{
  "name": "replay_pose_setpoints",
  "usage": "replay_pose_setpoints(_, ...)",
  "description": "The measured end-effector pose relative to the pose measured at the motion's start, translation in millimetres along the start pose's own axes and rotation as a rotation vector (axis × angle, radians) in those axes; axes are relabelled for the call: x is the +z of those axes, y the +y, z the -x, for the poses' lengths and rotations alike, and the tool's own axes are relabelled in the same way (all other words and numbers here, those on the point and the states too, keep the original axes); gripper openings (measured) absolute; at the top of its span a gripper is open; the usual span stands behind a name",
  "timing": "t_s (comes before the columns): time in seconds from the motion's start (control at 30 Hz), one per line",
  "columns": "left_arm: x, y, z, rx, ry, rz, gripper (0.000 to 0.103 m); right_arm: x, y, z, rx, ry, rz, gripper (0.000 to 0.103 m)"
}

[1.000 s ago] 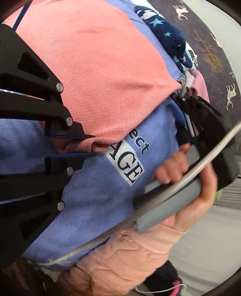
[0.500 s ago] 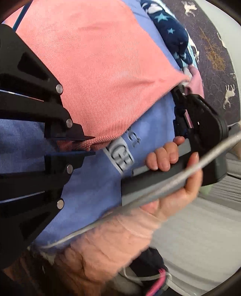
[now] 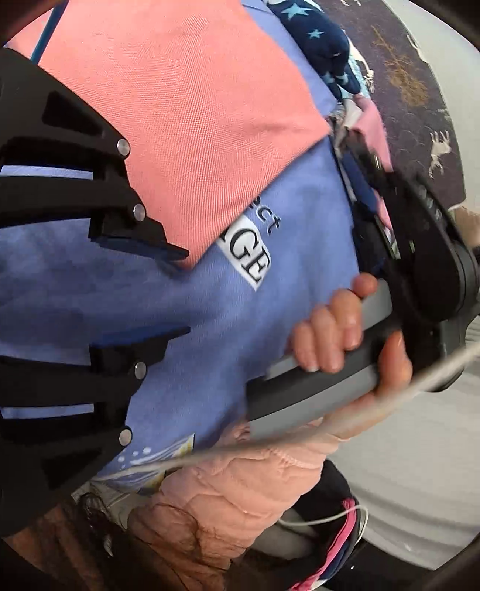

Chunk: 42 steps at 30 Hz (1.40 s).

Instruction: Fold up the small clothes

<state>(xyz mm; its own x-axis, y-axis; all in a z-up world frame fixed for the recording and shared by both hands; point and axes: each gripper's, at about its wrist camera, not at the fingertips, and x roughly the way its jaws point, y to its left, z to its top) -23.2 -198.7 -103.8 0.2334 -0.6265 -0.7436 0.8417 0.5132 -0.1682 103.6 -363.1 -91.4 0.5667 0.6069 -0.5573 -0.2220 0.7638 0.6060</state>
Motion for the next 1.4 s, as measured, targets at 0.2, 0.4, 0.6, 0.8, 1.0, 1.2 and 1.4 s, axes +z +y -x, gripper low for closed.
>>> replay_pose_setpoints(0.2, -19.4, 6.5, 25.4, 0.129, -0.016, 0.037, 0.043, -33.7, -7.2, -58.0, -0.337, 0.134, 0.050, 0.003)
replay_pose_setpoints(0.4, -46.7, 63.2, 123.5, 0.341, -0.205, 0.215, 0.054, -51.8, 29.0, -3.4, -0.436, 0.029, 0.067, 0.015)
replay_pose_setpoints(0.6, -69.9, 127.5, 270.9, 0.659, -0.456, 0.415, 0.054, -54.3, 114.1, 3.9, -0.434, -0.018, 0.248, 0.030)
replay_pose_setpoints(0.8, -136.5, 161.3, 305.6, 0.699, -0.353, 0.541, 0.054, -35.0, 195.5, -59.7, -0.348, 0.038, 0.393, 0.031)
replay_pose_setpoints(1.0, -202.6, 200.0, 260.4, 0.492, -0.268, 0.691, 0.054, -10.1, 257.2, -162.3, -0.305, 0.177, 0.422, 0.031)
replay_pose_setpoints(1.2, -206.5, 228.8, 227.0, 0.357, -0.269, 0.695, 0.053, 6.7, 293.4, -259.0, -0.353, 0.281, 0.490, 0.031)
replay_pose_setpoints(1.4, -203.0, 274.6, 204.6, 0.260, -0.268, 0.765, 0.037, 23.7, 312.4, -323.4, -0.375, 0.352, 0.532, 0.031)
